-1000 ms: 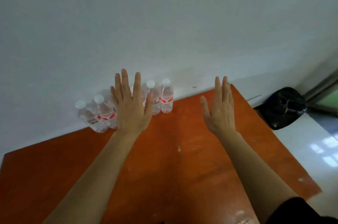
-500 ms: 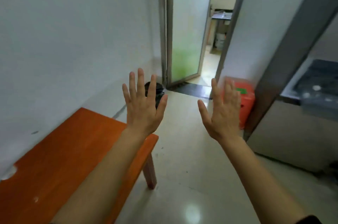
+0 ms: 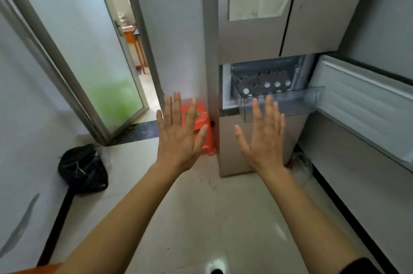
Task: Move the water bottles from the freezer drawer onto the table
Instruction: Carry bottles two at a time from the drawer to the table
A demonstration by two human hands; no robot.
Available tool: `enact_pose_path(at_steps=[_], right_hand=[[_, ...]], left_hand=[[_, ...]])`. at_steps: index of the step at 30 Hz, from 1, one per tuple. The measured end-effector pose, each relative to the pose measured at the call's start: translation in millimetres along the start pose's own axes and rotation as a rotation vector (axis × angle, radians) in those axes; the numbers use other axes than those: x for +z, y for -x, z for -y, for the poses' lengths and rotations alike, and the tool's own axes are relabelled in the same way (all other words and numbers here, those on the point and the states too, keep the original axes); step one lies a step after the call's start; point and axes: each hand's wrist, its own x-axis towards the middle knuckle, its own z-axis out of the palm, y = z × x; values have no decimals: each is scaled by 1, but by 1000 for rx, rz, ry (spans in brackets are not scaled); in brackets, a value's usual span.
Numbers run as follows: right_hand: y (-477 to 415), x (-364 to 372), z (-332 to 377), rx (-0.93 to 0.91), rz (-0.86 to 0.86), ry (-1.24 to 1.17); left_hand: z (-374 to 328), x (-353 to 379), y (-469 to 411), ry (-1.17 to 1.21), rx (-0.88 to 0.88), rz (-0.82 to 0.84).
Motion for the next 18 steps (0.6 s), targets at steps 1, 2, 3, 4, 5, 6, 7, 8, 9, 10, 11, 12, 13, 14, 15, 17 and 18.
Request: enact_pose_path(at_steps=[1, 2, 3, 4, 5, 6, 7, 8, 9, 10, 11, 12, 13, 14, 15, 17, 18], right_hand=[[-11, 6, -12, 12, 9, 24], [-26, 12, -27, 23, 12, 51], [-40, 17, -41, 40, 13, 71], [-55, 21, -56, 54, 9, 89], [-70, 23, -71, 65, 7, 107], [-81, 24, -84, 70, 2, 126], [-93, 25, -101, 82, -5, 145], [-104, 26, -118, 104, -14, 160], [-114, 25, -135, 135, -20, 168], [-123, 25, -152, 172, -19, 173], [-130, 25, -167, 200, -12, 175], [-139, 26, -185, 224, -4, 178], [-146, 28, -202, 245, 2, 178], [-153, 31, -220, 261, 6, 175], [-160, 35, -238, 280, 12, 171], [-174, 46, -273, 301, 33, 161], [-182, 54, -292, 305, 54, 157]], left_hand=[[-4, 14, -18, 14, 3, 12], [-10, 31, -40, 32, 3, 28], [-16, 46, -62, 45, -3, 49], [-24, 61, -84, 57, -1, 65], [-32, 75, -106, 67, 12, 77], [-41, 87, -124, 76, 34, 86], [-52, 99, -145, 91, 62, 108], [-64, 111, -163, 106, 81, 131], [-76, 123, -180, 118, 97, 153], [-88, 134, -195, 128, 107, 179], [-98, 145, -206, 142, 114, 207], [-110, 158, -218, 157, 126, 239], [-121, 170, -228, 170, 135, 267], [-131, 185, -237, 176, 142, 292], [-140, 200, -247, 179, 145, 318], [-156, 229, -264, 185, 131, 360], [-163, 245, -273, 183, 118, 378]])
